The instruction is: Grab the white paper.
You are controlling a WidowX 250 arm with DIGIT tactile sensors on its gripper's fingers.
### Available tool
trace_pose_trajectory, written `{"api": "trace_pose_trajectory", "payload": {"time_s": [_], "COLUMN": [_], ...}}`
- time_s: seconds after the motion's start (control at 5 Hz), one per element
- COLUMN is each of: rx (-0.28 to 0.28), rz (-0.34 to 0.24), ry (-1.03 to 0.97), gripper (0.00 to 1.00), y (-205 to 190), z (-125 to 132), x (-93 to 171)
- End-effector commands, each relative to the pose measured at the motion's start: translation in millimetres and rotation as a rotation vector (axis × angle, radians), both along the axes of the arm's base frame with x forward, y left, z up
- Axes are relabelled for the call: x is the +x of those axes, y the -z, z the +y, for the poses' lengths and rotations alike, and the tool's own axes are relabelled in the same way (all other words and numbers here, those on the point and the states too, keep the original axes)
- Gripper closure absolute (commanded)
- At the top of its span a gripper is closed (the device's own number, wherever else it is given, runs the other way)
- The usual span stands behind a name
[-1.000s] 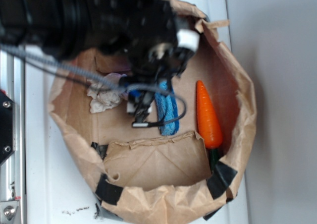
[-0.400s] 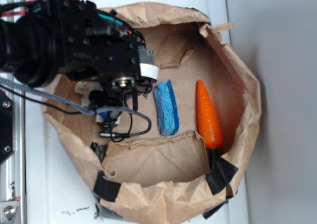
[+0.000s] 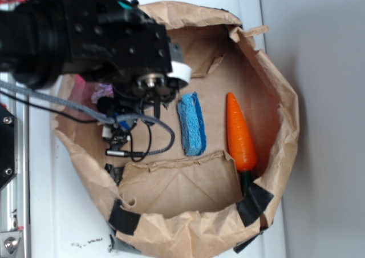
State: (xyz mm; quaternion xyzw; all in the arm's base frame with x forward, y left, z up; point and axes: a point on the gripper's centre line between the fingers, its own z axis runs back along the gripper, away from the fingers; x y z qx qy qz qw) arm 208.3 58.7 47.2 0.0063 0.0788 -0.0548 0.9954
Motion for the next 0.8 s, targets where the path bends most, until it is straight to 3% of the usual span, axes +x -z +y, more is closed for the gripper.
{"api": "trace_pose_trajectory", "payload": {"time_s": [0.0, 0.2, 0.4, 0.6], "rx": [0.033, 0.035, 0.030, -0.002], "rz": [-0.088, -0.122, -0.113, -0.131], "ry": [-0.019, -0.037, -0.057, -0.040], "gripper": [0.00, 0.00, 1.00, 1.00], "y": [-2, 10, 22, 8], "z": [1, -4, -9, -9], "x": [13, 13, 16, 14]}}
